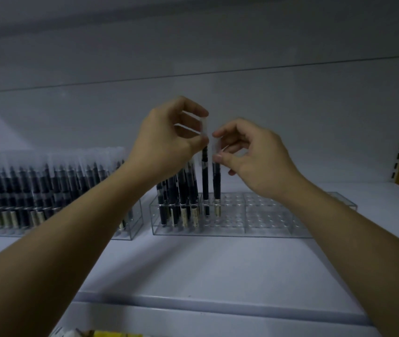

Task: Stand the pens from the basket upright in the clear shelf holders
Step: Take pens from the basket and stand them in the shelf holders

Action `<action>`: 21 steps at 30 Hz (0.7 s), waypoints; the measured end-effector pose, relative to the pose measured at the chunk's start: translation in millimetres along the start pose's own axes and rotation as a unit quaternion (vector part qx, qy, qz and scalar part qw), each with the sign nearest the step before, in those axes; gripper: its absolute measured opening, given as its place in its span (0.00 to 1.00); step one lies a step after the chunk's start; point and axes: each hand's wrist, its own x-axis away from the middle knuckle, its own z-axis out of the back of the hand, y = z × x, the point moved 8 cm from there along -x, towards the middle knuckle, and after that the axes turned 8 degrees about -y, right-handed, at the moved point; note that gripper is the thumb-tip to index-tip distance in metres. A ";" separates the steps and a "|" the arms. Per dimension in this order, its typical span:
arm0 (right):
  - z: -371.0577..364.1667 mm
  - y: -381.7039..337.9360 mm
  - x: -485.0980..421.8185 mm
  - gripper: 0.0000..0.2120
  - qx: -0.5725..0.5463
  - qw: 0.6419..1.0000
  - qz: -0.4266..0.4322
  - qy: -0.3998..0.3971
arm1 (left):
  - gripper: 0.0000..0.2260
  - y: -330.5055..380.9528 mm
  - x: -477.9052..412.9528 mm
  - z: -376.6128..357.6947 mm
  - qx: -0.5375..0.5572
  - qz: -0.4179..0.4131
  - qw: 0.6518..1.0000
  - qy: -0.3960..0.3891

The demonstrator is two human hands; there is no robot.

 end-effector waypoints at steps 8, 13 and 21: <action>-1.5 -1.3 5.2 0.14 0.004 1.000 0.001 -0.010 | 0.11 6.1 6.0 -11.4 -0.122 0.008 0.992 -0.020; -0.9 1.2 7.2 0.14 0.021 1.000 -0.001 -0.002 | 0.11 6.1 3.4 -10.4 -0.141 0.028 0.989 -0.023; -0.3 2.4 9.5 0.13 0.036 0.999 -0.008 0.008 | 0.11 -2.0 7.7 -12.2 -0.132 0.063 0.989 -0.028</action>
